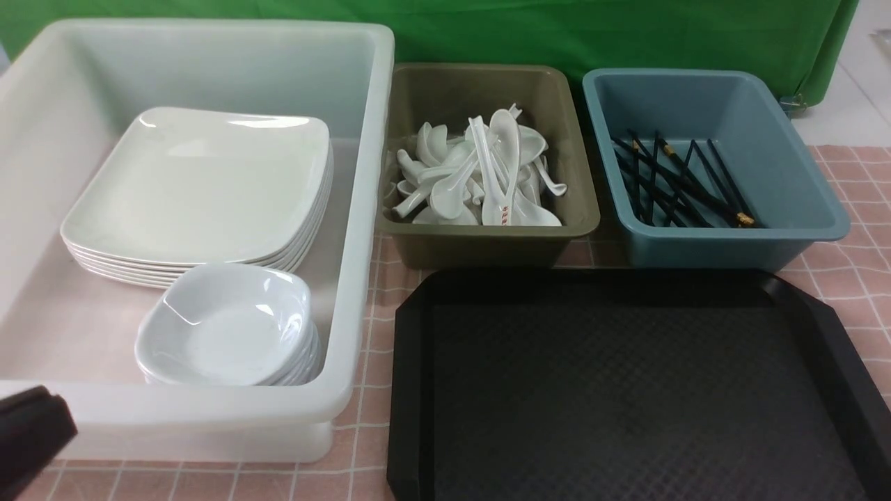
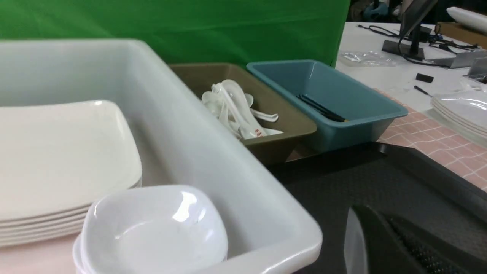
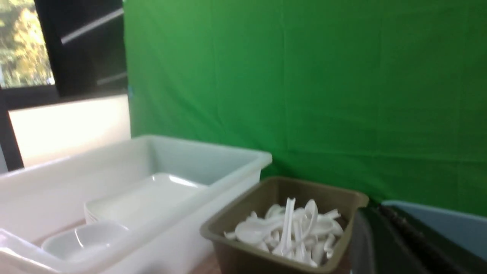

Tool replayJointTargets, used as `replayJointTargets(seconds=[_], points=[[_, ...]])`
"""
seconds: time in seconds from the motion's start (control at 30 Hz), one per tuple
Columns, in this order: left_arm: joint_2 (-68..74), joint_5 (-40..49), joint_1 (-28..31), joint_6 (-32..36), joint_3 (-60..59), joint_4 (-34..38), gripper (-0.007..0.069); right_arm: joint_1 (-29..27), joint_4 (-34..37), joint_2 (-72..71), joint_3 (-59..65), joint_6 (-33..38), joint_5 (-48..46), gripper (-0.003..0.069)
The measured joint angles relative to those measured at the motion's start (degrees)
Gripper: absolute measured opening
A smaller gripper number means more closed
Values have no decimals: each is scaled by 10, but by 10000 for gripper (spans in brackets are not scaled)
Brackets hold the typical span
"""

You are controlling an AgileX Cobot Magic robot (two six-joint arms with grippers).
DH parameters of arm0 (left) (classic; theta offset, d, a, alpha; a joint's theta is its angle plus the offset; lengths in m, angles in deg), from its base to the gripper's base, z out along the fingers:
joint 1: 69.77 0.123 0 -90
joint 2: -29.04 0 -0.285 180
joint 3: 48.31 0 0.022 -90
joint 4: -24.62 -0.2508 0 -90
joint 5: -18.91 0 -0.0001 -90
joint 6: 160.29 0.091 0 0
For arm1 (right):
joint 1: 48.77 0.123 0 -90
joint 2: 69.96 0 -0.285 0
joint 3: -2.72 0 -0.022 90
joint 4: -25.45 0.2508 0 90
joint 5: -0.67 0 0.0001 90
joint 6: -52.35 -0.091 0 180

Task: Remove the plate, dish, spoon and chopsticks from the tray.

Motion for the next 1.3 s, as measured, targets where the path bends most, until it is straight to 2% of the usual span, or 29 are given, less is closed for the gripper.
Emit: replayJointTargets(seconds=[0.27, 0.77, 0.9, 0.97, 1.03, 1.1, 1.3], points=[[-1, -31, 0, 0, -24, 0, -2, 0, 0, -6, 1, 0, 9, 129], [-1, -33, 0, 3, -24, -3, -1, 0, 0, -6, 1, -1, 9, 169], [-1, -74, 4, 6, -41, -25, -1, 0, 0, -6, 1, -1, 9, 175], [-3, -110, 17, 7, -61, -34, -1, 0, 0, -6, 1, -1, 9, 180], [-20, -203, 72, 9, -122, -46, -1, 0, 0, -6, 1, -1, 9, 188], [-42, -246, 124, 8, -176, -47, -1, 0, 0, -6, 1, -1, 9, 195], [-77, -253, 218, -11, -245, -59, 0, 0, 0, -6, 1, -1, 9, 206]])
